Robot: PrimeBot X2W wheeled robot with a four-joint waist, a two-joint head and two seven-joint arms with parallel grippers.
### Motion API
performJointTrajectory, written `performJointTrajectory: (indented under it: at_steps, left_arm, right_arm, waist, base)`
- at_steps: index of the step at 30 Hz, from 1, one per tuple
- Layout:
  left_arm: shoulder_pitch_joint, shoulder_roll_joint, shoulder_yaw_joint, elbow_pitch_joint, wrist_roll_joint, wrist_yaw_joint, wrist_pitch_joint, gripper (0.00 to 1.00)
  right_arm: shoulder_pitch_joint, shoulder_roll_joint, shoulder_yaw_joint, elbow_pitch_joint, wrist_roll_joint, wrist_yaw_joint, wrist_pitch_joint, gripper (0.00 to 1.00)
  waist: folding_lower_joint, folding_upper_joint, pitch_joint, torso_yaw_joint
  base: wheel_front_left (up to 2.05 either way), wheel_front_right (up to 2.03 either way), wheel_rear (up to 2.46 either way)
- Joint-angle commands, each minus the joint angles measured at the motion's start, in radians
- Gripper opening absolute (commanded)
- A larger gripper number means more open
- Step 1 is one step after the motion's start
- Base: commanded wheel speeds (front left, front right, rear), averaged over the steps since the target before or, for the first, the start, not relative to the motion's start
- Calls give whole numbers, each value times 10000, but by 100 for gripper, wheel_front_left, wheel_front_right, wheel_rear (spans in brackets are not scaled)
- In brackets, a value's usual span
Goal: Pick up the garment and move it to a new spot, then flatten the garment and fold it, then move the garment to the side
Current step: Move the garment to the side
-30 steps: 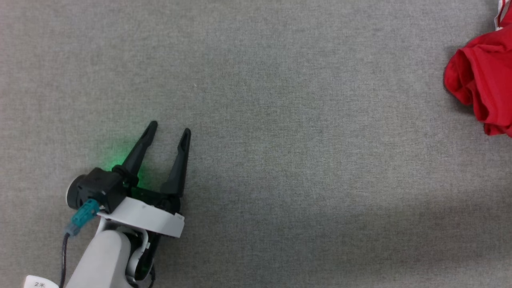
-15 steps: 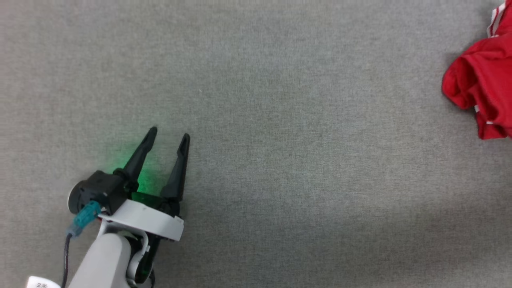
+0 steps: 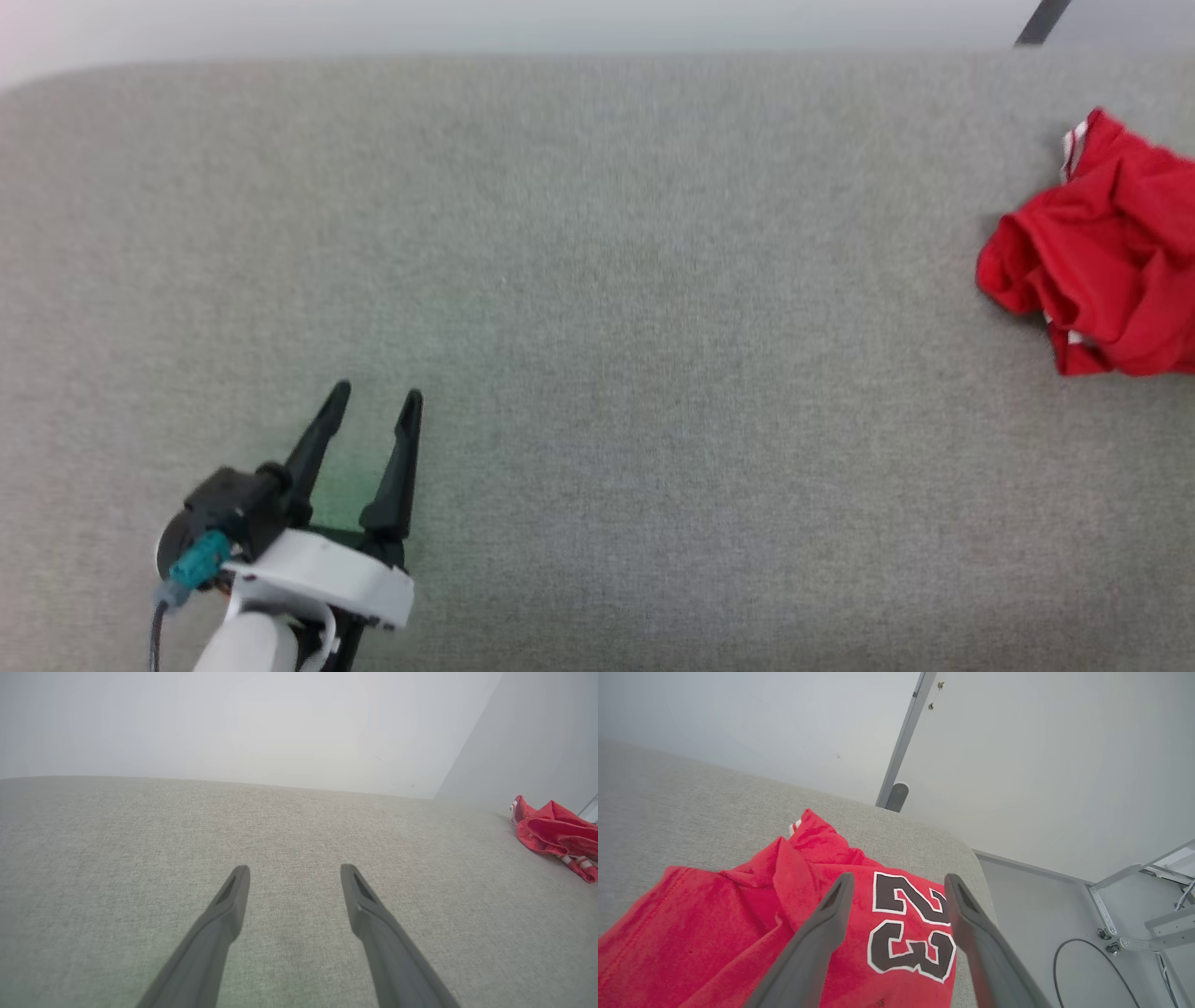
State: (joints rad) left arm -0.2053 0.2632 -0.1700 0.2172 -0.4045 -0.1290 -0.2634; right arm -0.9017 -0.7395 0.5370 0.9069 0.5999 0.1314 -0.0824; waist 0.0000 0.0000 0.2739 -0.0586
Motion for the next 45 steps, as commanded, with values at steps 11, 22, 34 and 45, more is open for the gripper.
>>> performJointTrajectory:
  at_steps: [11,22,34,45]
  left_arm:
    - [1108,-13,338,515,60,-18,3,100]
    - [1733,31,788,503,158,-18,5,100]
    - [2129,141,1232,271,359,-18,3,100]
    - [2313,283,1130,46,438,-19,5,100]
  right_arm:
    - [2564,1087,-612,-654,386,-14,-1223,100]
    - [4548,1960,-1761,-1625,-232,-14,-1696,100]
    - [6690,3099,-3765,-3529,-1538,-14,-1555,100]
    - [8521,4429,-5093,-5864,-2728,-14,-630,100]
  waist:
    - [0,0,-2672,484]
    - [0,0,-3337,748]
    - [0,0,-3672,948]
    - [0,0,-3708,895]
  base:
    - [0,0,0]
    - [0,0,0]
    - [0,0,0]
    - [0,0,0]
